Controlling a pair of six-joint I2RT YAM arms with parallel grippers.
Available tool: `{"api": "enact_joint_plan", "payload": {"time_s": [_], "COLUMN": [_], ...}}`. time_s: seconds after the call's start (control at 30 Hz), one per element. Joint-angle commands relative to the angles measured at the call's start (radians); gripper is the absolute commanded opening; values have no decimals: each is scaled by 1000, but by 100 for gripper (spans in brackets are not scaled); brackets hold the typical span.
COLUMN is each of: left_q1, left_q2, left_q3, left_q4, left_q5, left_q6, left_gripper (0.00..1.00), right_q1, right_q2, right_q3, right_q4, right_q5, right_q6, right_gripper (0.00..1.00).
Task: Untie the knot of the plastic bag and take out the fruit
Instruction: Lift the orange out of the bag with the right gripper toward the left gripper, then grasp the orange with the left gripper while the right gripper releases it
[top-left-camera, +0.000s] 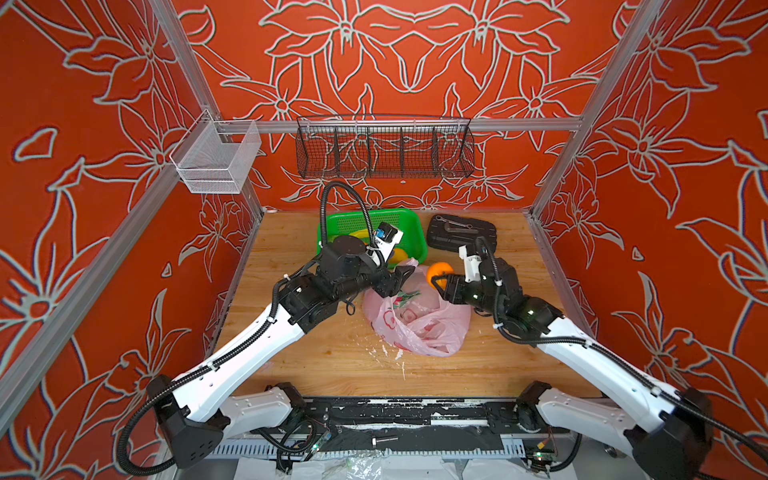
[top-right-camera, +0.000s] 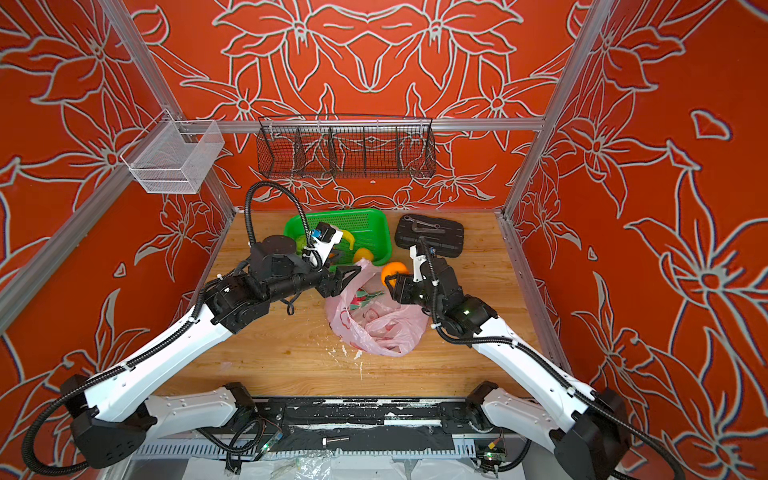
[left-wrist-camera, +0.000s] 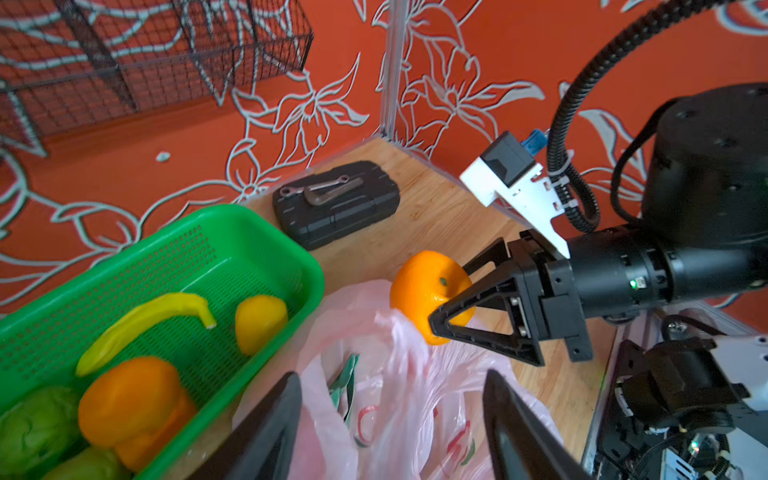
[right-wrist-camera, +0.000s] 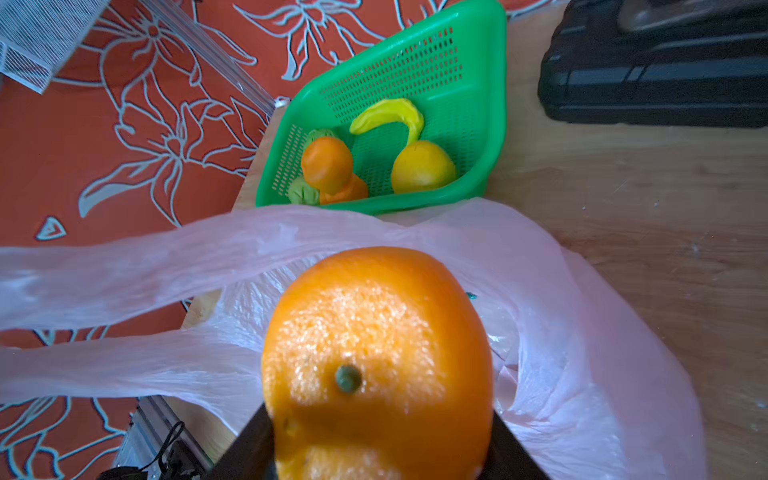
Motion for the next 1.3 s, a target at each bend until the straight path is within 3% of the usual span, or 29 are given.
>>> {"api": "enact_joint_plan", "payload": {"time_s": [0.0,0.23,0.33,0.57,0.77,1.0,1.27], "left_q1": [-7,-38,-44,-59,-68,-69,-71], "left_q2": [9,59,95,186,252,319,349], "left_q3": [16,19,47,119,169,212,223], "left_q4": [115,203,209,206,212,228,232], "left_q5": [165,306,325,324,326,324,322], "left_q6": [157,417,480,598,645,645,637], "left_gripper": [70,74,82,96,98,97,72], "right_q1": [-61,-200,-233,-248,-248,-247,-248], "right_q2": [-52,-106,-120,-143,-161,-174,-186], "right_q3": [46,75,80,62,55,34,19], "right_q4": [-57,-39,-18,64,106,149,169], "right_q5": [-91,-352,-433,-546,-591,-616,-618], "right_q6": [40,154,202,293,331,365,384], "right_gripper": [51,51,51,51,51,51,51]}}
